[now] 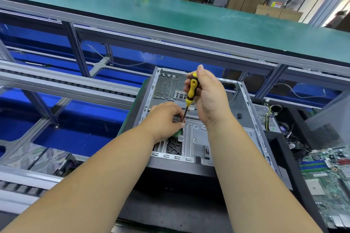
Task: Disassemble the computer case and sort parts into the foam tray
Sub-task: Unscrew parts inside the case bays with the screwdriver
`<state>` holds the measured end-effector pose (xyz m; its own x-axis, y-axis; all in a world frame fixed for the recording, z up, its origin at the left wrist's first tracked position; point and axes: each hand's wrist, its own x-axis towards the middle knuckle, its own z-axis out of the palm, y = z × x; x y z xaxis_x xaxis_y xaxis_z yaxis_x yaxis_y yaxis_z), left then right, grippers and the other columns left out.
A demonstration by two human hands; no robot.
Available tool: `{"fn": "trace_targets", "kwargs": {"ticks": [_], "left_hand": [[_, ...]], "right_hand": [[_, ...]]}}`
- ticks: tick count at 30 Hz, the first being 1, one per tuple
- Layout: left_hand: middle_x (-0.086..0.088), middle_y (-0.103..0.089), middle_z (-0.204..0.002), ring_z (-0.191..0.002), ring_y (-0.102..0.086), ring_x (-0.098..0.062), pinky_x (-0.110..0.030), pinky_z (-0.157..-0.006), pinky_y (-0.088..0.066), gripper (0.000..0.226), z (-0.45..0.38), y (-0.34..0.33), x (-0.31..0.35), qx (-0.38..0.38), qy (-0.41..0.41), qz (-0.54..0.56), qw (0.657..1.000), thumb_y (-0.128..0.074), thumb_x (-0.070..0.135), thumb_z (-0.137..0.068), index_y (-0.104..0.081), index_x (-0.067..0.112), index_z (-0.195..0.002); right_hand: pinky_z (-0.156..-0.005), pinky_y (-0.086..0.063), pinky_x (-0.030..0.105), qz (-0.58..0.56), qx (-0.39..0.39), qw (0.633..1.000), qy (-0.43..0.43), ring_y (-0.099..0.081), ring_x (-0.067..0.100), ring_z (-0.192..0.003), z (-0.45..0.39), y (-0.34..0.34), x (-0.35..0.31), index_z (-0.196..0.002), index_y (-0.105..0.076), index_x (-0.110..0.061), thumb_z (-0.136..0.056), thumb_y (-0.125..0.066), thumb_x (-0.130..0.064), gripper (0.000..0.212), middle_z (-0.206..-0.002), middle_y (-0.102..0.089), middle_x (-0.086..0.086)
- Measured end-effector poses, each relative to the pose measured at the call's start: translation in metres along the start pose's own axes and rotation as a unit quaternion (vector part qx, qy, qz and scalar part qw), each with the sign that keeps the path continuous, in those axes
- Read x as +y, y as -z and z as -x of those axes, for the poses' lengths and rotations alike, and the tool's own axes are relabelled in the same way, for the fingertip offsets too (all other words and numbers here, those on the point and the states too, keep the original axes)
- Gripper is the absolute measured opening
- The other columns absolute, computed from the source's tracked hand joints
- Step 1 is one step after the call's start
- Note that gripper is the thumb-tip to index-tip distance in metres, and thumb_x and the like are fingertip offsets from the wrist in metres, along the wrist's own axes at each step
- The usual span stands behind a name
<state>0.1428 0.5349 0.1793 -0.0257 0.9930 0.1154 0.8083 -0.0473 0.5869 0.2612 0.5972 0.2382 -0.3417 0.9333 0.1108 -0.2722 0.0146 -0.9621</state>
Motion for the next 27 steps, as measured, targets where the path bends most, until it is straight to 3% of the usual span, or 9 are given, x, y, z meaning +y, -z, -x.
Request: {"fn": "trace_targets", "kwargs": {"ticks": [6, 8, 12, 16, 22, 27], "left_hand": [[0.01, -0.056, -0.089, -0.097, -0.053, -0.014, -0.04, -0.099, -0.037, 0.019, 0.0, 0.001, 0.002, 0.003, 0.0, 0.007, 1.0, -0.068, 0.028, -0.083, -0.056, 0.035, -0.071], [0.008, -0.058, -0.092, -0.099, -0.053, -0.014, -0.04, -0.1, -0.037, 0.009, 0.0, 0.001, 0.002, 0.003, 0.0, 0.016, 1.0, -0.067, 0.023, -0.081, -0.063, 0.029, -0.078], [0.009, -0.057, -0.095, -0.1, -0.051, -0.014, -0.039, -0.1, -0.036, 0.012, -0.001, 0.001, 0.0, -0.005, 0.005, 0.023, 1.0, -0.066, 0.017, -0.078, -0.064, 0.029, -0.082], [0.009, -0.055, -0.094, -0.101, -0.05, -0.013, -0.036, -0.101, -0.033, 0.016, -0.002, 0.0, -0.001, -0.004, 0.009, 0.024, 1.0, -0.066, 0.015, -0.077, -0.064, 0.03, -0.082], [0.011, -0.055, -0.093, -0.099, -0.05, -0.015, -0.038, -0.099, -0.035, 0.02, -0.001, 0.002, 0.0, -0.013, 0.004, 0.009, 1.0, -0.063, 0.017, -0.078, -0.054, 0.034, -0.073], [0.01, -0.056, -0.095, -0.1, -0.05, -0.015, -0.038, -0.1, -0.035, 0.015, 0.0, 0.003, 0.002, -0.017, 0.006, 0.007, 1.0, -0.064, 0.021, -0.079, -0.056, 0.033, -0.076]], "right_hand": [[-0.054, -0.037, 0.021, -0.004, 0.003, 1.0, 0.021, -0.041, 0.011, -0.053, 0.01, -0.017, 0.011, -0.071, -0.065, -0.016, -0.107, -0.031, -0.042, 0.056, -0.056, -0.048, -0.003], [-0.05, -0.033, 0.021, -0.023, -0.002, 0.999, 0.036, -0.034, 0.011, -0.05, 0.009, -0.021, 0.014, -0.071, -0.061, -0.014, -0.106, -0.03, -0.044, 0.056, -0.052, -0.042, -0.003], [-0.046, -0.028, 0.021, -0.078, -0.01, 0.996, 0.039, -0.026, 0.012, -0.047, 0.005, -0.02, 0.013, -0.073, -0.048, -0.018, -0.095, -0.042, -0.05, 0.04, -0.05, -0.035, -0.004], [-0.048, -0.032, 0.02, -0.033, -0.005, 0.998, 0.057, -0.032, 0.012, -0.052, 0.006, -0.014, 0.013, -0.075, -0.041, -0.021, -0.095, -0.05, -0.035, 0.027, -0.06, -0.043, -0.004], [-0.065, -0.042, 0.028, 0.011, -0.03, 0.999, 0.03, -0.05, 0.013, -0.062, 0.009, -0.012, 0.007, -0.071, -0.059, -0.027, -0.092, -0.055, -0.04, 0.026, -0.066, -0.053, -0.004], [-0.063, -0.045, 0.025, 0.038, -0.013, 0.999, 0.027, -0.054, 0.01, -0.063, 0.011, -0.011, 0.003, -0.07, -0.067, -0.026, -0.09, -0.056, -0.042, 0.028, -0.066, -0.057, -0.007]]}}
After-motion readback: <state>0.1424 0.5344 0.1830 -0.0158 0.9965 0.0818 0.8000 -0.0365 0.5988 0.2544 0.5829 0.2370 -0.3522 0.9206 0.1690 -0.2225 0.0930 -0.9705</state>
